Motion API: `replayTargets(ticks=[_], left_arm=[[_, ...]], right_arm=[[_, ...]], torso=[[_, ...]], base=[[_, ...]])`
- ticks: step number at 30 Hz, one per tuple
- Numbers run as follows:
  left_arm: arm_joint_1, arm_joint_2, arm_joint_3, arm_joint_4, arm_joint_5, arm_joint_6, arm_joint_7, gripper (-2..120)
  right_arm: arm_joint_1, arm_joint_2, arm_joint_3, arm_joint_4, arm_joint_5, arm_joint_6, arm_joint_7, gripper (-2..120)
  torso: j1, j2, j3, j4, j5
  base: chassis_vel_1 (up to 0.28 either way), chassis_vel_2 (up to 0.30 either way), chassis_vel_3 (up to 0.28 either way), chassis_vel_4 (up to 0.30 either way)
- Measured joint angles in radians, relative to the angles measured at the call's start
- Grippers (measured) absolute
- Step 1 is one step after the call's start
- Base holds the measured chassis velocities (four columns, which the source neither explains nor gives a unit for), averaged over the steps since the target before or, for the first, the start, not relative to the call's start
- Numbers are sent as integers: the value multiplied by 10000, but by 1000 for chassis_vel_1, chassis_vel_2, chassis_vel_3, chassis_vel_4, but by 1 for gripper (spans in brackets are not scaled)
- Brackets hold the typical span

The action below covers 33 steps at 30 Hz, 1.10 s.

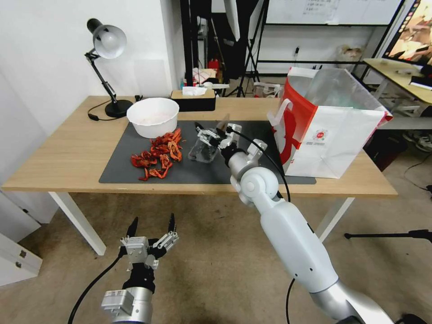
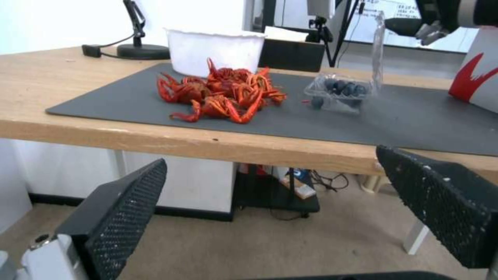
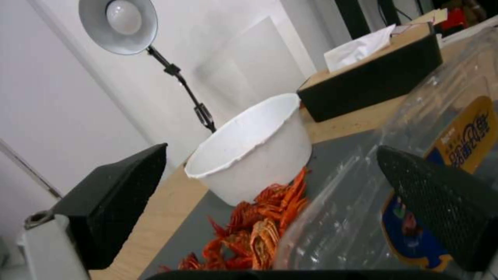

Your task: Close the takeout container lid, then place the container into the takeout bag.

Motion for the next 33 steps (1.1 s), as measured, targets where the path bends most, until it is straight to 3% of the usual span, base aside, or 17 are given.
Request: replayTargets(ticks=[16, 27, 33], left_arm=[[42, 19, 4, 70, 0, -56, 21, 100], [37, 7, 45, 166, -1, -126, 28, 100], [18, 21, 51, 204, 0, -154, 31, 100]], right_arm=[[888, 156, -490, -1509, 1106, -520, -312, 100], [1127, 285, -715, -2128, 704, -250, -295, 100], [1130, 231, -796, -2292, 37, -28, -332, 92]], torso=[[0, 0, 0, 0, 1], [0, 0, 1, 0, 1], [0, 0, 1, 0, 1]], base=[[0, 0, 0, 0], [0, 0, 0, 0], [0, 0, 0, 0]])
